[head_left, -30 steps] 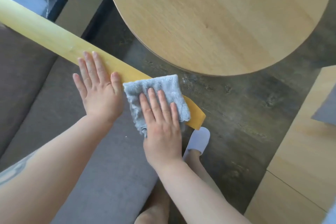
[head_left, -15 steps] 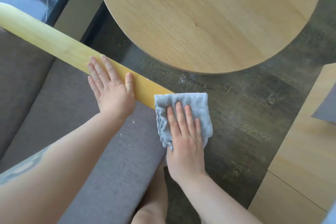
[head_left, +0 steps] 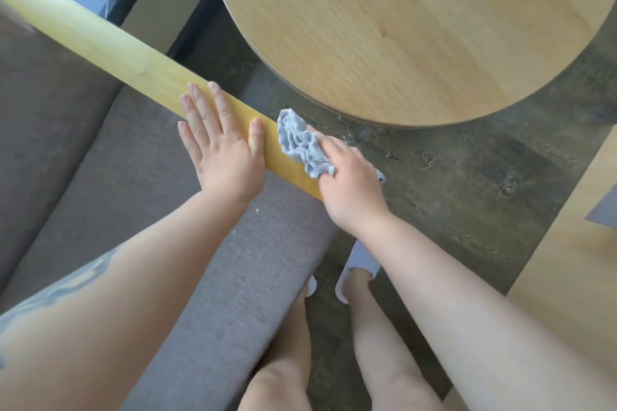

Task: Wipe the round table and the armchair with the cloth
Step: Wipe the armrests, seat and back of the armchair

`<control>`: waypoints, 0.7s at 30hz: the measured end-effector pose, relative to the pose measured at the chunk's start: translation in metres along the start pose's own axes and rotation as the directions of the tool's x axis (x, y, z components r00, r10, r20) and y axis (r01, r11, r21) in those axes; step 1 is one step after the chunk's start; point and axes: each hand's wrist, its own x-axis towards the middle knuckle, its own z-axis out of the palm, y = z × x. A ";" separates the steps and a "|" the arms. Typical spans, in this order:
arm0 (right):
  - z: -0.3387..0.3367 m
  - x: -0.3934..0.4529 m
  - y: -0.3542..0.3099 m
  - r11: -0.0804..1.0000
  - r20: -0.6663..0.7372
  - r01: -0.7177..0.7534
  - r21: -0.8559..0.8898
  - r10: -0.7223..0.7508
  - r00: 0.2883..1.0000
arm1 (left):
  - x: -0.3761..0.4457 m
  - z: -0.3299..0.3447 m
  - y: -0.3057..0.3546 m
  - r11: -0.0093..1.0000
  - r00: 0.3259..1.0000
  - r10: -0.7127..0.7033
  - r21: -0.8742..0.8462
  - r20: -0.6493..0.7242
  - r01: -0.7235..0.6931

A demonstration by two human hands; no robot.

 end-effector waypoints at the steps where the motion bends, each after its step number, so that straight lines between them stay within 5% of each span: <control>1: -0.009 0.001 0.009 0.992 0.050 -0.085 0.097 0.081 0.995 | -0.003 0.000 -0.001 1.000 1.000 0.015 -0.007 -0.007 -0.015; 4: -0.030 -0.013 0.024 0.932 0.158 -0.270 0.240 0.236 0.959 | -0.016 0.005 -0.004 0.995 0.995 0.100 -0.007 0.010 -0.100; 9: -0.005 0.026 -0.020 0.999 0.134 -0.031 0.032 0.026 0.991 | -0.019 0.008 -0.005 0.992 0.992 0.125 -0.002 0.024 -0.125; 11: -0.001 0.013 -0.008 0.999 0.033 0.052 -0.013 -0.052 0.998 | -0.018 0.006 -0.007 0.990 0.989 0.144 0.009 0.039 -0.144; 15: 0.018 -0.046 0.021 0.983 -0.302 -0.108 -0.150 0.058 0.952 | -0.017 0.008 -0.007 0.988 0.987 0.156 -0.021 0.036 -0.156; 21: 0.048 -0.042 0.003 0.797 -0.028 0.153 -0.584 -0.208 0.978 | -0.015 0.004 -0.015 0.976 0.977 0.215 -0.034 0.020 -0.214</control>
